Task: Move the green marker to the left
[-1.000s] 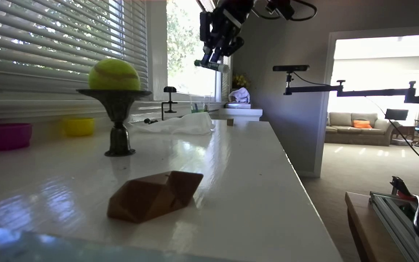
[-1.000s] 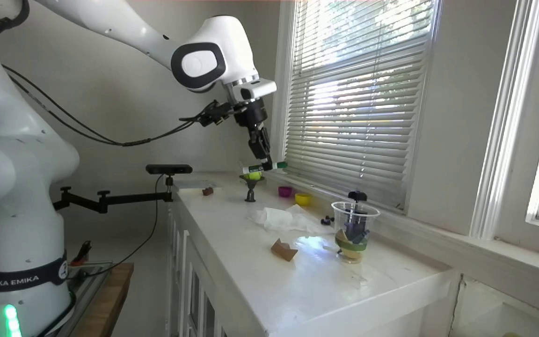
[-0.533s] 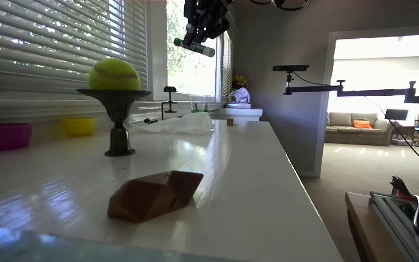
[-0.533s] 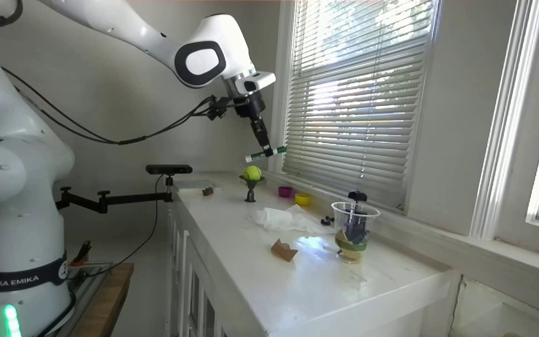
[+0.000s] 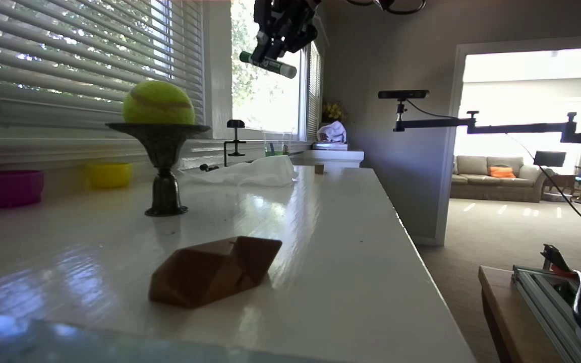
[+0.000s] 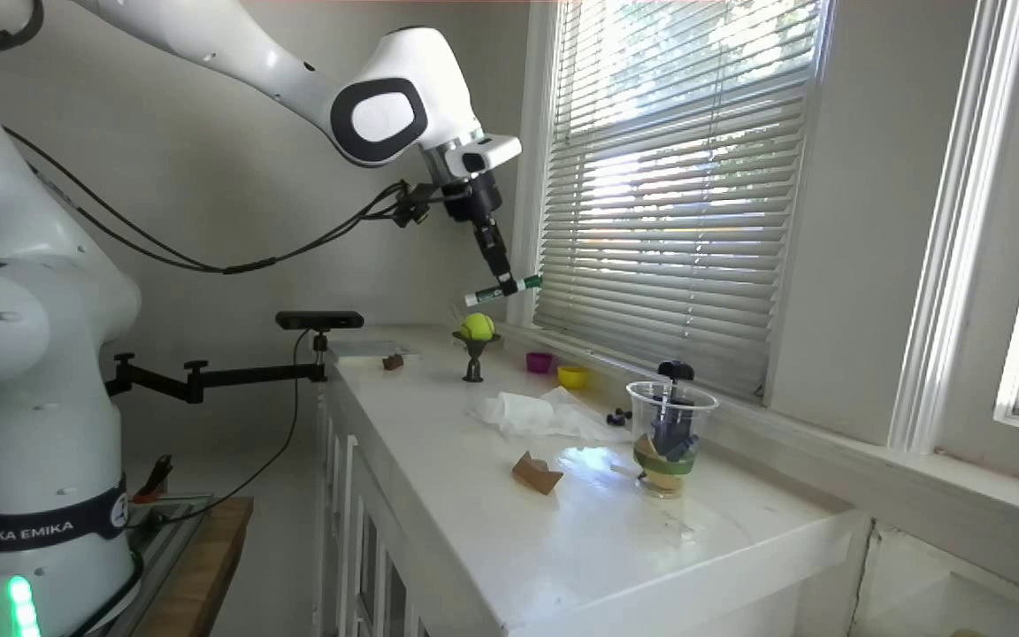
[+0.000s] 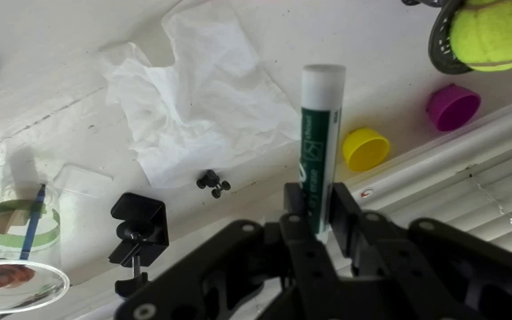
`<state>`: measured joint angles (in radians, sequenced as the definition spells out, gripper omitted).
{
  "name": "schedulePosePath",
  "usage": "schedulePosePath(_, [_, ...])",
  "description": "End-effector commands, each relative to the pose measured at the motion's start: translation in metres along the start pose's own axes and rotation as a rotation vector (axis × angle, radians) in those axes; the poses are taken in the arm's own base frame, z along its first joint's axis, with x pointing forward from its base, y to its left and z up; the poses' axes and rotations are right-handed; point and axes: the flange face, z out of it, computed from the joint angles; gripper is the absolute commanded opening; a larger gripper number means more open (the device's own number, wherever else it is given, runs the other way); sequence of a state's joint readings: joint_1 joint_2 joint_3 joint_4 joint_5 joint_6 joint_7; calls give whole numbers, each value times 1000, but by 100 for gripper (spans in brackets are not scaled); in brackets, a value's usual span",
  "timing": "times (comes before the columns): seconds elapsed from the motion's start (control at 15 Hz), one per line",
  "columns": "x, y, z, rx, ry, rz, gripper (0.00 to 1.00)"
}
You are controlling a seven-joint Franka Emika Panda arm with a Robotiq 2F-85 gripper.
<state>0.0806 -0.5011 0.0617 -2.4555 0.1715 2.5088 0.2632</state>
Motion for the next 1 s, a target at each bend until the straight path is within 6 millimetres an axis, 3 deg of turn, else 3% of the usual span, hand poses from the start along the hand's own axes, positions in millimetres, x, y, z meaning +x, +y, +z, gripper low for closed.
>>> schedulePosePath(0.0, [18,-27,-13,46,70,-59,5])
schedulePosePath(0.13, [28,-46,-22,75,114,-114,5])
schedulePosePath(0.47, [54,-117,-46,182,195,-367,5])
schedulePosePath(0.8, [59,-191,-68,293,212,-632,5])
schedulePosePath(0.93, [58,-211,-78,346,190,-733,5])
